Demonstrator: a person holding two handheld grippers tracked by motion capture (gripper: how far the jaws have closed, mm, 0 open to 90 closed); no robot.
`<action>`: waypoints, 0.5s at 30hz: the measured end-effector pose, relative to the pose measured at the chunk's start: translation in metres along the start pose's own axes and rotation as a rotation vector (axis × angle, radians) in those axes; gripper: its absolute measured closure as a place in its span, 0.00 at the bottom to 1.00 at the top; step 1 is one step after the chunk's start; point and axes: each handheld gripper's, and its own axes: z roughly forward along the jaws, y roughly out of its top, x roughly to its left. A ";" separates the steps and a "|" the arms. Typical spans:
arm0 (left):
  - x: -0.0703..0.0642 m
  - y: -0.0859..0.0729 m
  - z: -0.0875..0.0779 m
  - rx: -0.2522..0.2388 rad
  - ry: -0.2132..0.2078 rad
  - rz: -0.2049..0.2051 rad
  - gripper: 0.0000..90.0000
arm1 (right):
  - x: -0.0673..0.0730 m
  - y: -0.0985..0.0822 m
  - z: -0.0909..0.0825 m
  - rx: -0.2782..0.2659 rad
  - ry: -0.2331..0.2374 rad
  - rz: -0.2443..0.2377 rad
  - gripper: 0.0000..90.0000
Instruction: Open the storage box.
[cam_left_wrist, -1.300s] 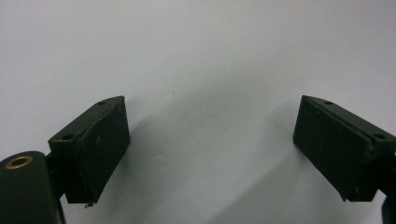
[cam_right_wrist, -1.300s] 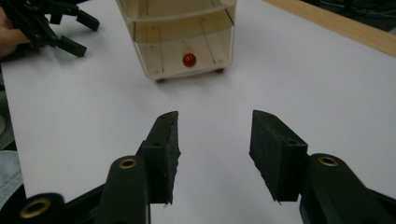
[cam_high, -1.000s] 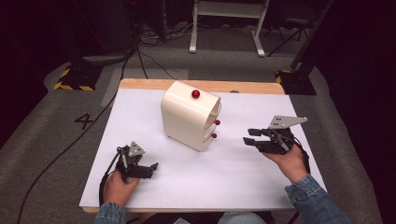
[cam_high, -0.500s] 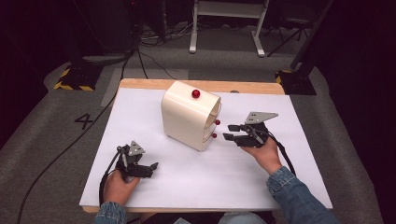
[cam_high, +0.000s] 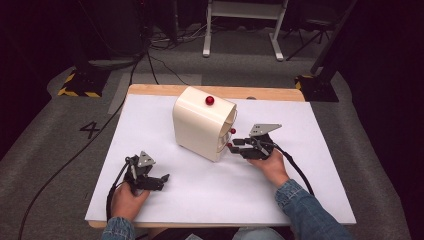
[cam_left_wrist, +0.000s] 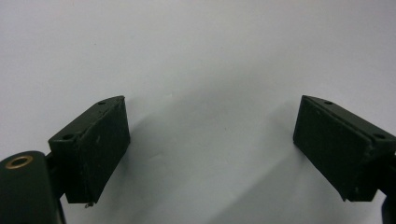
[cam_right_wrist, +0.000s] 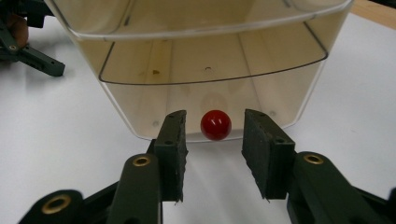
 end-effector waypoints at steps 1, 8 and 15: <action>0.000 0.000 0.000 0.001 -0.001 -0.001 0.12 | -0.001 -0.001 0.003 0.002 0.001 -0.001 0.69; 0.000 0.000 0.000 0.001 -0.001 -0.001 0.12 | -0.005 -0.006 0.009 0.000 0.023 0.005 0.81; 0.000 0.000 0.000 0.001 0.000 0.000 0.12 | -0.002 -0.005 0.009 0.001 0.004 -0.025 0.82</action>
